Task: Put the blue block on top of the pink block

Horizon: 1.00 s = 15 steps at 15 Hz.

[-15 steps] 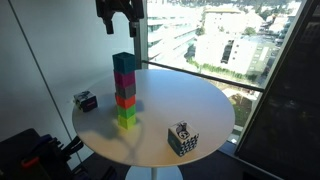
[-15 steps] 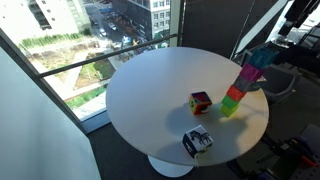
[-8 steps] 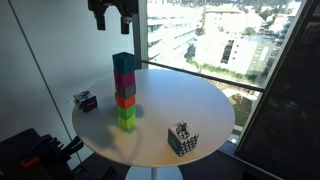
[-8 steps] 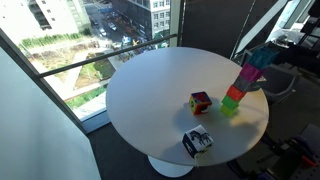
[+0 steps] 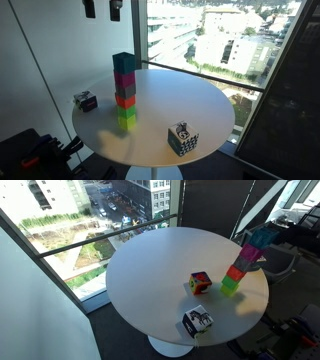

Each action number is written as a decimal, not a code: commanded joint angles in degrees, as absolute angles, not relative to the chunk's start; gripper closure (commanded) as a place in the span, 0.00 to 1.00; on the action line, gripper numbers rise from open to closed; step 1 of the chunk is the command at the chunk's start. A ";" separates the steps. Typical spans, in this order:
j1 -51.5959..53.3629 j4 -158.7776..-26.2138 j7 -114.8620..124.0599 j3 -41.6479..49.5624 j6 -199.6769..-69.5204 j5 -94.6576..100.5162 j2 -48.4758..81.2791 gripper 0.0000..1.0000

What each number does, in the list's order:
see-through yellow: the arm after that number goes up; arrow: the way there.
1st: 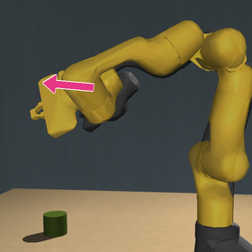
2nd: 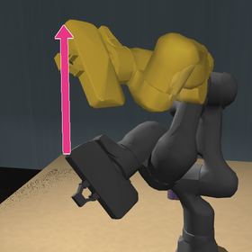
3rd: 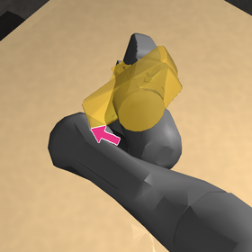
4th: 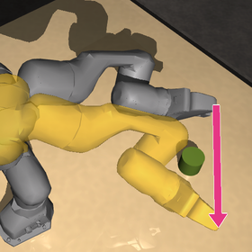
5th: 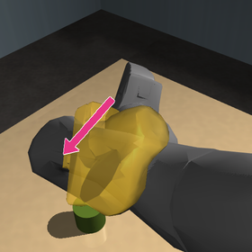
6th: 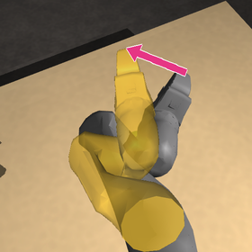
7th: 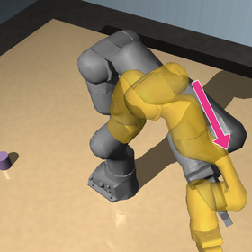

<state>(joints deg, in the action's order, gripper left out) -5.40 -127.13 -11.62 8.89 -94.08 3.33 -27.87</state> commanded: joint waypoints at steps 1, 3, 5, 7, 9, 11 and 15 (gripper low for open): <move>-5.69 -127.70 -11.97 9.23 -92.98 3.36 -31.85 0.00; -5.82 -128.03 -11.71 9.48 -93.62 3.05 -33.44 0.00; -5.82 -127.86 -11.87 9.84 -93.58 3.01 -34.79 0.00; -5.78 -127.97 -11.86 10.15 -93.79 2.98 -35.86 0.00; -5.48 -127.39 -11.60 9.97 -93.83 3.33 -34.65 0.00; -5.49 -127.49 -11.60 10.14 -93.83 3.32 -35.40 0.00; -5.50 -127.63 -11.60 10.16 -93.83 3.32 -35.55 0.00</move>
